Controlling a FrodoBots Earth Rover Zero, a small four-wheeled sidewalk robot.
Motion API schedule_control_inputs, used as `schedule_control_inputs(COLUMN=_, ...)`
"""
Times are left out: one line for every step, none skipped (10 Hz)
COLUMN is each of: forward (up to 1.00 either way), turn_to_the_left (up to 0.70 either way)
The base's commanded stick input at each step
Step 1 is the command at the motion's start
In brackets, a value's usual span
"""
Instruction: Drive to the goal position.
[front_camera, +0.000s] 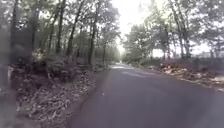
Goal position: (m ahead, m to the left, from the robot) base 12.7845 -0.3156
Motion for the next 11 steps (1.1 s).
schedule_control_inputs(forward=0.70, turn_to_the_left=-0.01)
schedule_control_inputs(forward=0.70, turn_to_the_left=-0.01)
schedule_control_inputs(forward=0.70, turn_to_the_left=-0.01)
schedule_control_inputs(forward=0.70, turn_to_the_left=-0.11)
schedule_control_inputs(forward=0.70, turn_to_the_left=-0.24)
schedule_control_inputs(forward=0.70, turn_to_the_left=-0.20)
schedule_control_inputs(forward=0.70, turn_to_the_left=-0.01)
schedule_control_inputs(forward=0.70, turn_to_the_left=-0.01)
schedule_control_inputs(forward=0.70, turn_to_the_left=-0.01)
schedule_control_inputs(forward=0.70, turn_to_the_left=-0.01)
schedule_control_inputs(forward=0.70, turn_to_the_left=-0.01)
